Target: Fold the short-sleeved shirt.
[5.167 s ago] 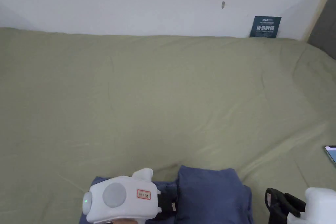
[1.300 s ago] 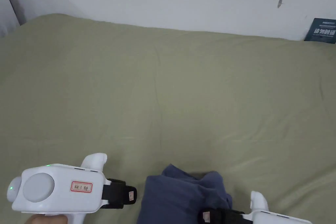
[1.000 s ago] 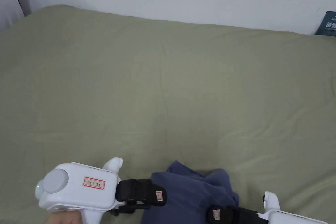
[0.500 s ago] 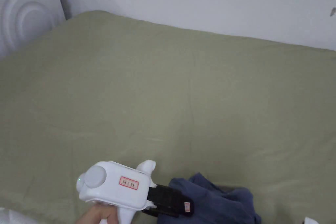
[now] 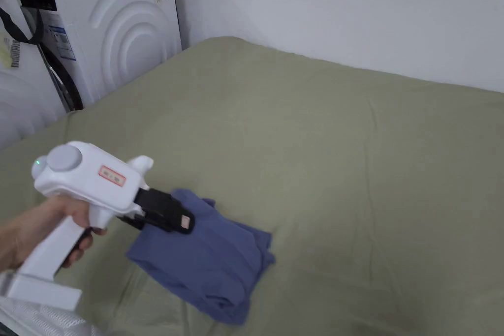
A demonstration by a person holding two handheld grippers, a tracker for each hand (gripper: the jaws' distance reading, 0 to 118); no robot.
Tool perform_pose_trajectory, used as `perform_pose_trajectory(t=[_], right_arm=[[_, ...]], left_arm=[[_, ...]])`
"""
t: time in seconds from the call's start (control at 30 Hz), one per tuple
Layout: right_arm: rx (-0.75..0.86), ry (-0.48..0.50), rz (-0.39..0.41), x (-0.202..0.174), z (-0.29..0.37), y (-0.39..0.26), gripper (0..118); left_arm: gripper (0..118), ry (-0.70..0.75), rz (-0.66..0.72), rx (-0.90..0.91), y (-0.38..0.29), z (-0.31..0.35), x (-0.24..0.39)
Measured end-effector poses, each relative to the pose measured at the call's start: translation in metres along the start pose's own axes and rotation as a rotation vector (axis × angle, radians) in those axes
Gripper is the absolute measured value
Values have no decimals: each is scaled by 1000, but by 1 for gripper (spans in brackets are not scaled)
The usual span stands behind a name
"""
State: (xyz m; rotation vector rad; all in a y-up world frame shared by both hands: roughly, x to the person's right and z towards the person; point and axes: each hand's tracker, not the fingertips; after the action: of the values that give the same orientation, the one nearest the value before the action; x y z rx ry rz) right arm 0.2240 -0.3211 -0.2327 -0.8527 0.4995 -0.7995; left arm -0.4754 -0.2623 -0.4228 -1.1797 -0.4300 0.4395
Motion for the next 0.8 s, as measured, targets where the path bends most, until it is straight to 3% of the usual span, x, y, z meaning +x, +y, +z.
perform_pose_trajectory(t=[0.23,0.27,0.33,0.37,0.4,0.57,0.63,0.7,0.77,0.8], right_arm=[[40,-39,19,-5,5,15,3],[41,-41,22,-5,5,17,3],[45,-44,26,-5,6,20,3],[47,-45,28,-4,7,21,3],[53,-51,30,-5,8,23,3],[76,-38,70,-14,19,29,3],[90,-49,111,-24,26,29,3],[118,-65,143,-34,35,31,3],[176,-115,185,-45,46,33,3],[217,-161,219,-54,51,34,3]], left_arm=[[45,79,34,1,29,9,-23],[50,80,31,6,28,9,-23],[97,139,3,41,28,14,-24],[110,159,-18,82,25,18,-21],[115,193,-27,114,23,25,-16],[115,219,-23,210,10,53,18],[109,215,-37,231,3,59,38],[87,195,-82,327,-10,61,73],[82,163,-114,382,-22,56,109],[50,149,-124,416,-29,49,133]])
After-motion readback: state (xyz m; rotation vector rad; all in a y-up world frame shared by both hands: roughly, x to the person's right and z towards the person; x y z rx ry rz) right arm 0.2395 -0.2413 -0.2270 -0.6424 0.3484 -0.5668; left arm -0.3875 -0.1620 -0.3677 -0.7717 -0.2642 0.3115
